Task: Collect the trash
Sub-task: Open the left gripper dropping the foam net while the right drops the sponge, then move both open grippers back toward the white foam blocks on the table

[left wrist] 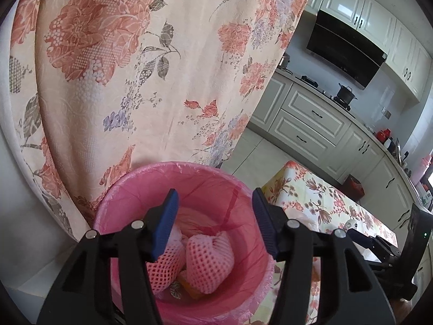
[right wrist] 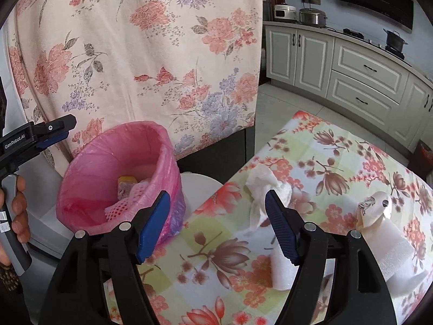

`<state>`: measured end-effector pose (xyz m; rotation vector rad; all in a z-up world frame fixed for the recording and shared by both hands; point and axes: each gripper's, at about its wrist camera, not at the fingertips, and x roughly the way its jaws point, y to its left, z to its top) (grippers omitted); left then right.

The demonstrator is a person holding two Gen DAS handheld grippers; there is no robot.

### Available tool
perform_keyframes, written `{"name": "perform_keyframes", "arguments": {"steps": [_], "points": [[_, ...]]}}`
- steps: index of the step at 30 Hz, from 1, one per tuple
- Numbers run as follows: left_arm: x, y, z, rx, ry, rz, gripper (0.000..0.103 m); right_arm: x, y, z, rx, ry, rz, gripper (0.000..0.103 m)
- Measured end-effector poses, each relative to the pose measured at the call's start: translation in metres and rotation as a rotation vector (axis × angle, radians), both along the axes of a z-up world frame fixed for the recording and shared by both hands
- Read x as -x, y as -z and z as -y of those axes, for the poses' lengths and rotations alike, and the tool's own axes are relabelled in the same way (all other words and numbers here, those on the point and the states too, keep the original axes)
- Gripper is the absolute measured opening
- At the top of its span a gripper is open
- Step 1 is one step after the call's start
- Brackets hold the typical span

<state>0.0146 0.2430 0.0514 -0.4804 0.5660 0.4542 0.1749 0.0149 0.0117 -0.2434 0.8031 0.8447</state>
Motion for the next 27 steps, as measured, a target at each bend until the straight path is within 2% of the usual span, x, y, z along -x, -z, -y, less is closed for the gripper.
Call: {"name": "perform_keyframes", "arguments": {"steps": [15,27], "points": [[-0.024,0.009,0.063,0.007,0.147,-0.017,0.058,-0.009,0.016,0.099,0.019,0.178,-0.019,0.075],[-0.059,0.032,0.125,0.050,0.286,-0.075,0.058,-0.015,0.033,0.175,0.033,0.320,-0.048,0.078]]}}
